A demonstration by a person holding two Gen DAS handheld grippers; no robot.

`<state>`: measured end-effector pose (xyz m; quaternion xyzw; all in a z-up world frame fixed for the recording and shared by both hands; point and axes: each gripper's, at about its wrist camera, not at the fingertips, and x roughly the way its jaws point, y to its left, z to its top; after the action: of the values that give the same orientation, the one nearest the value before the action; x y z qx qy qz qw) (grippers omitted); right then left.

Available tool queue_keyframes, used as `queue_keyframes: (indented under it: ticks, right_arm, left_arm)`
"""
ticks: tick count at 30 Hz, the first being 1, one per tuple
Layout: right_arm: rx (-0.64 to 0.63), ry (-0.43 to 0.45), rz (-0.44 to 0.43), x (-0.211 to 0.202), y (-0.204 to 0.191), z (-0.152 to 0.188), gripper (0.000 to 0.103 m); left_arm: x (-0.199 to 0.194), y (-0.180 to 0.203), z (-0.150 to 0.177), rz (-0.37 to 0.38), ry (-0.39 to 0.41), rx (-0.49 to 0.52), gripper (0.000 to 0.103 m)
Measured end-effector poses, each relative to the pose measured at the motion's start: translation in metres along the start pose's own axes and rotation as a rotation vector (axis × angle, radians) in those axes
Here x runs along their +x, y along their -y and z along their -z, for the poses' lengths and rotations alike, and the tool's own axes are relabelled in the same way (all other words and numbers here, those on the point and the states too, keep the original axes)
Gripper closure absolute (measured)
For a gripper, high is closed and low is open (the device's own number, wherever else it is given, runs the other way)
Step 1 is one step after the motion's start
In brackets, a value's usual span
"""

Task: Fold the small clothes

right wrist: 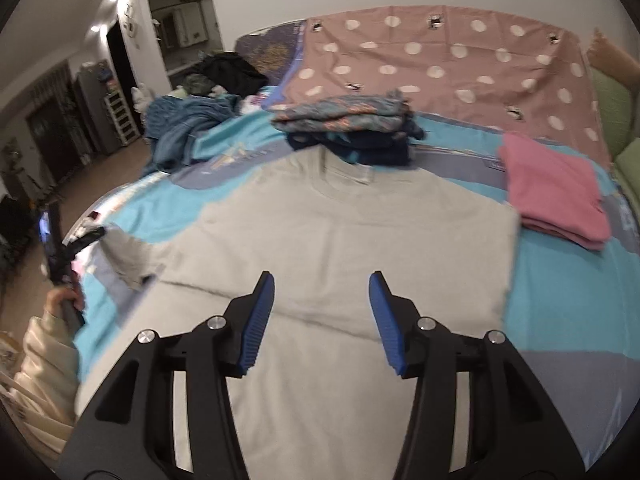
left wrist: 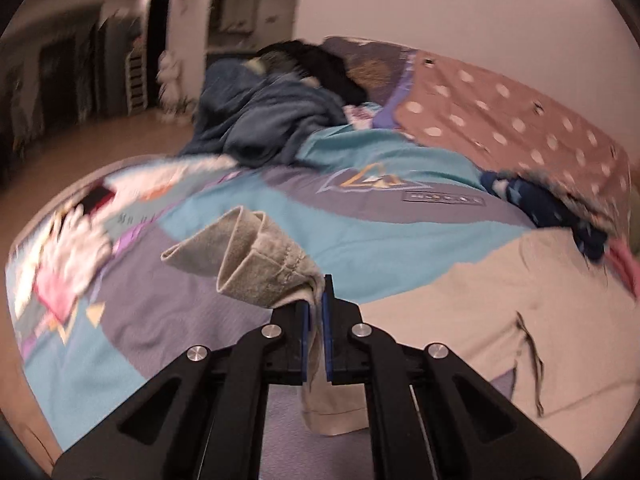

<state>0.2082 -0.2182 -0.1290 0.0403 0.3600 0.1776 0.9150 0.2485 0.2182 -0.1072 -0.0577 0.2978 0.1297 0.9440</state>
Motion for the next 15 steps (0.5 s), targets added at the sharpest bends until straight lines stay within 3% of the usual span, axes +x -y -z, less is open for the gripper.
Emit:
queue_keyframes:
  ticks: [3, 6, 8, 11, 13, 15]
  right_arm:
    - [0.037, -0.02, -0.14, 0.015, -0.006, -0.028, 0.045]
    - [0.095, -0.068, -0.255, 0.033, -0.009, -0.043, 0.045]
    - [0.117, -0.11, -0.306, 0.047, -0.011, -0.046, 0.045]
    - [0.217, -0.224, -0.412, 0.078, -0.004, -0.037, 0.043]
    - [0.357, -0.304, -0.454, 0.103, 0.011, -0.021, 0.038]
    - [0.567, -0.419, -0.538, 0.134, 0.03, 0.003, 0.036]
  left_arm:
    - [-0.031, 0.088, 0.003, -0.019, 0.098, 0.311, 0.098]
    - [-0.058, 0.165, 0.03, -0.032, 0.219, 0.618, 0.098]
    - [-0.066, 0.194, 0.052, -0.026, 0.262, 0.759, 0.098]
    - [-0.066, 0.22, 0.085, -0.001, 0.264, 0.931, 0.098]
    - [-0.063, 0.23, 0.109, -0.019, 0.268, 1.063, 0.098]
    - [-0.063, 0.232, 0.121, -0.01, 0.264, 1.123, 0.098]
